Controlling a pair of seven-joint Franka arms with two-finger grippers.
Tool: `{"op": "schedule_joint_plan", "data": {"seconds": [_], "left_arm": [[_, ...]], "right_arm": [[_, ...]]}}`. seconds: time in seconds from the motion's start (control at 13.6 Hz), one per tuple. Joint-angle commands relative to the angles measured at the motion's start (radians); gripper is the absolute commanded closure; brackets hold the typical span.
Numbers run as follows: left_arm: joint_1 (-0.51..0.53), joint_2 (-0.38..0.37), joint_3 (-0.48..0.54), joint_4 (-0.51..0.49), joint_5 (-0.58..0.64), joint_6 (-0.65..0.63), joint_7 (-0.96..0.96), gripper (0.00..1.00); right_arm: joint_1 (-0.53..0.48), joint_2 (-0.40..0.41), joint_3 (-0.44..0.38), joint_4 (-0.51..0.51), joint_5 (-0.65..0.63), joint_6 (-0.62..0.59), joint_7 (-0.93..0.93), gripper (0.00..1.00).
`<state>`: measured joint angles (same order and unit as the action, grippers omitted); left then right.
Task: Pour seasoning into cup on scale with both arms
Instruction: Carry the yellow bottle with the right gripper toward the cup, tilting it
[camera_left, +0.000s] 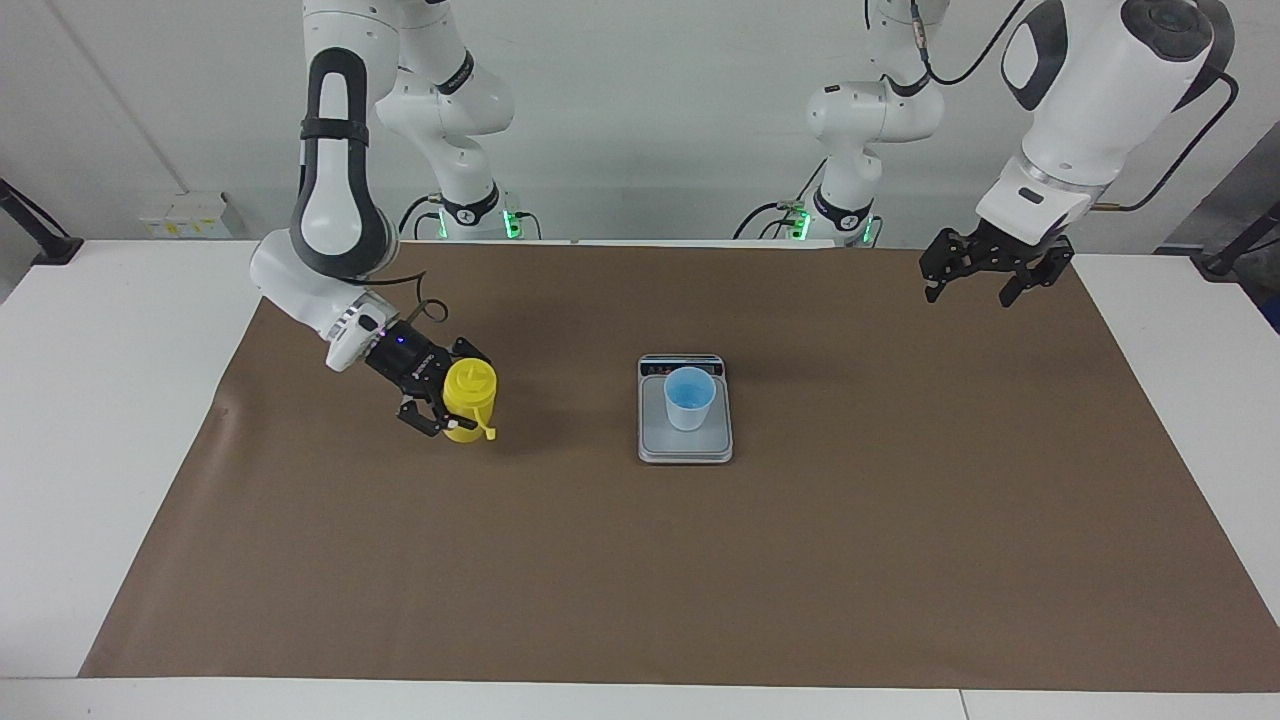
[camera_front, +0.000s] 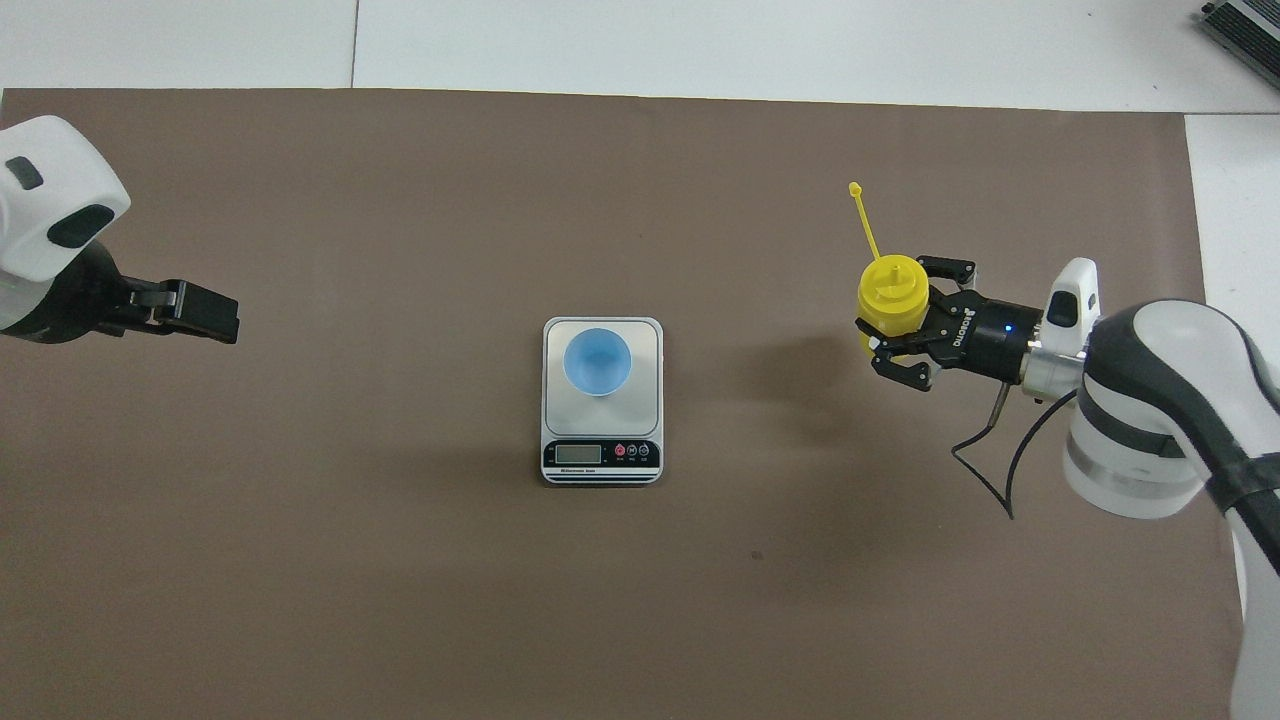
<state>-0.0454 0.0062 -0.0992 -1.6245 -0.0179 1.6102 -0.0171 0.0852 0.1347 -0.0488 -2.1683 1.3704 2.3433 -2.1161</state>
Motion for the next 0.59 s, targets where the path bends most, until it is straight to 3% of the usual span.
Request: {"op": "schedule_joint_plan", "data": {"seconds": [0.0,0.22,0.51], "left_arm": [[0.007,-0.006,-0.004,-0.014,0.015,-0.013,0.019,0.0],[0.027,-0.005,-0.001,0.001,0.007,-0.012,0.017,0.0],[0.027,0.012,-0.004,0.104,0.048,-0.098,0.066,0.0]], "right_arm": [[0.112,-0.007,0.004,0.027,-0.025,0.144,0.083,0.92],[0.213,0.02,0.003,0.067,-0.025,0.273,0.145,0.95],[0.342,0.058,0.003,0.097,-0.104,0.493,0.243,1.0]]}}
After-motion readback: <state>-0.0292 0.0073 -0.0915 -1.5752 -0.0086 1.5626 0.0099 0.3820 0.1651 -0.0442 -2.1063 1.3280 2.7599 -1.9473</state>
